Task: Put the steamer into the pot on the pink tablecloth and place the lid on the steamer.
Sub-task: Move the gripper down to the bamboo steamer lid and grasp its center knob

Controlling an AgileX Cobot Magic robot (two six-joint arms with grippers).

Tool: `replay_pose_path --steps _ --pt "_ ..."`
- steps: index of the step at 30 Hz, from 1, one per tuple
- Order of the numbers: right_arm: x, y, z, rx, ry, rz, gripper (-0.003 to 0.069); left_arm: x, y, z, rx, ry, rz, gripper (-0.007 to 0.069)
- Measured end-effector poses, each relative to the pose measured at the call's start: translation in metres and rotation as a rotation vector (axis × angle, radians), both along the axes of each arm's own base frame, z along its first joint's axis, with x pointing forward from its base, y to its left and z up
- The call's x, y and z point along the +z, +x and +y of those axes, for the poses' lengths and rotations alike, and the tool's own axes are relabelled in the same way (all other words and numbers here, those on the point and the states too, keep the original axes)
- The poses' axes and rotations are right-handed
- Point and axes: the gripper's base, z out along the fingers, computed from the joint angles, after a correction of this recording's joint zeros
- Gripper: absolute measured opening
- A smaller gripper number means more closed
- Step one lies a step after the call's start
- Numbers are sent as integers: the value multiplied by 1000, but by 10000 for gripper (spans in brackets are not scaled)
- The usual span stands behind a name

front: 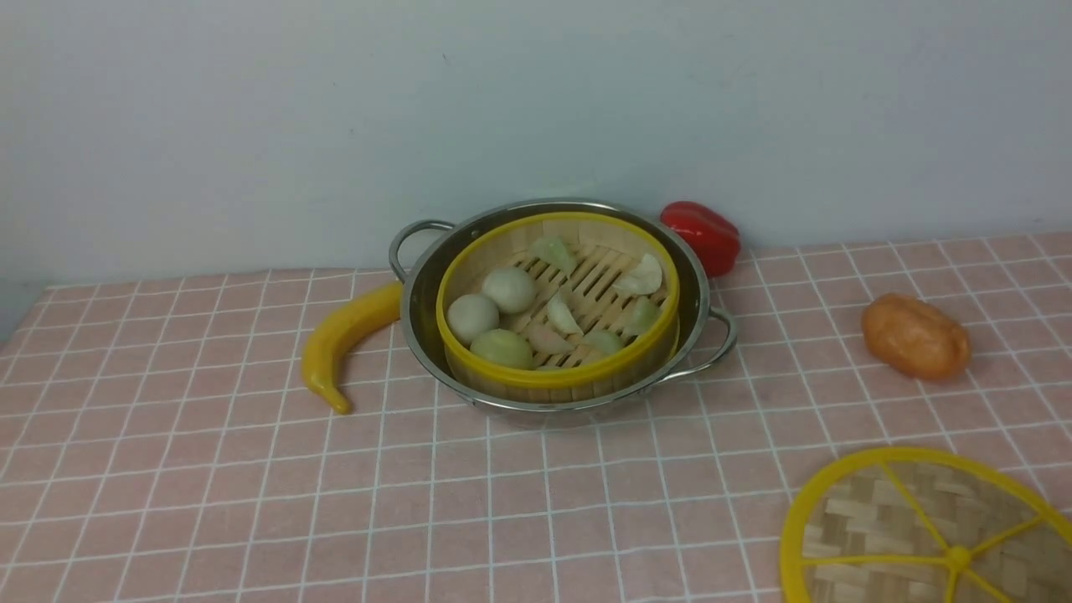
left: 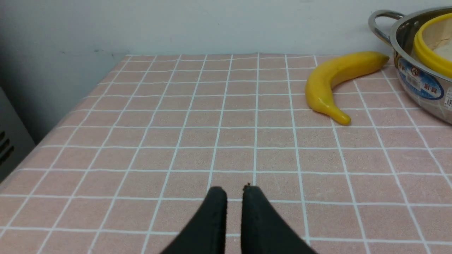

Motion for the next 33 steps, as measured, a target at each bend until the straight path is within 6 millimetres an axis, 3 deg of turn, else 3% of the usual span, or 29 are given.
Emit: replay_pose_path --steps 13,18,20,22,23,26,33 --pt "0 0 0 0 -4 0 243 0 0 0 0 0 -1 85" --pt "9 0 0 -11 87 -68 243 0 0 0 0 0 -1 92" --pt "27 -2 0 -11 119 -117 243 0 0 0 0 0 -1 96" --pt "70 -13 0 -1 154 -213 243 0 0 0 0 0 -1 96" --pt "75 -14 0 0 156 -227 243 0 0 0 0 0 -1 96" --pt "141 -51 0 31 178 -261 243 0 0 0 0 0 -2 103" --pt "183 -89 3 84 216 -272 243 0 0 0 0 0 -3 116"
